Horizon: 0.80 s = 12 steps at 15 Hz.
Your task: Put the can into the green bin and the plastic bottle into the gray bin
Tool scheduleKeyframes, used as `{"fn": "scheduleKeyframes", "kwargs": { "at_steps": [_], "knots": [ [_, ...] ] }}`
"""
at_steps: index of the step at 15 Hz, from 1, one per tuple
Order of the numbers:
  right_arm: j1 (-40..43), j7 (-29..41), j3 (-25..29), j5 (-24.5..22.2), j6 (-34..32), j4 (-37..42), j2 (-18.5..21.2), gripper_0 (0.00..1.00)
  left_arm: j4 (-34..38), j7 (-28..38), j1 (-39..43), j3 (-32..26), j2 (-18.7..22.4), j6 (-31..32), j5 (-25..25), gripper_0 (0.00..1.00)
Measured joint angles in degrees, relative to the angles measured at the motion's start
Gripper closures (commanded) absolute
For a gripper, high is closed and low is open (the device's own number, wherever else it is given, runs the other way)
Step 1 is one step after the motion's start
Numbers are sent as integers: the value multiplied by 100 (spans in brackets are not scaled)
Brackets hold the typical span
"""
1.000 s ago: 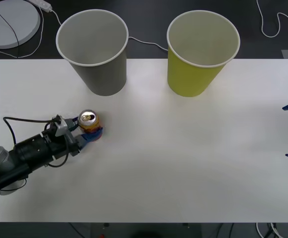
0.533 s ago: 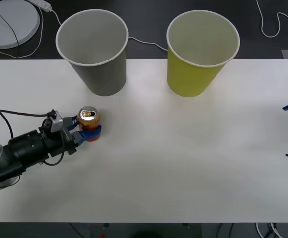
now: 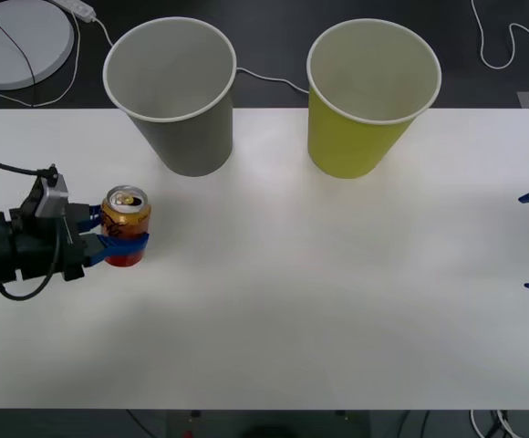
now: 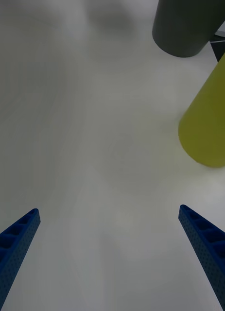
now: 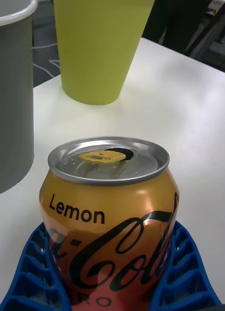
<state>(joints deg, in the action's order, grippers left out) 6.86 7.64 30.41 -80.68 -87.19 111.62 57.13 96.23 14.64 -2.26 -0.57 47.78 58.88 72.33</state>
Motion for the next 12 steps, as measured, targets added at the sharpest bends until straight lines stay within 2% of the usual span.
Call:
{"fn": "scheduleKeyframes", "kwargs": {
  "at_steps": [4,8,11,12],
  "knots": [
    [0,0,0,0,0,0,0,0,771,1494,0,-314,557,239,243,100],
    [0,1,0,0,0,0,0,0,1559,3000,-21,-632,963,317,1090,100],
    [0,1,0,0,0,0,0,0,2023,3834,-138,-646,1426,392,1759,100],
    [0,0,0,0,0,0,0,0,2145,4104,-293,-646,1537,602,1888,100]
  ]
}}
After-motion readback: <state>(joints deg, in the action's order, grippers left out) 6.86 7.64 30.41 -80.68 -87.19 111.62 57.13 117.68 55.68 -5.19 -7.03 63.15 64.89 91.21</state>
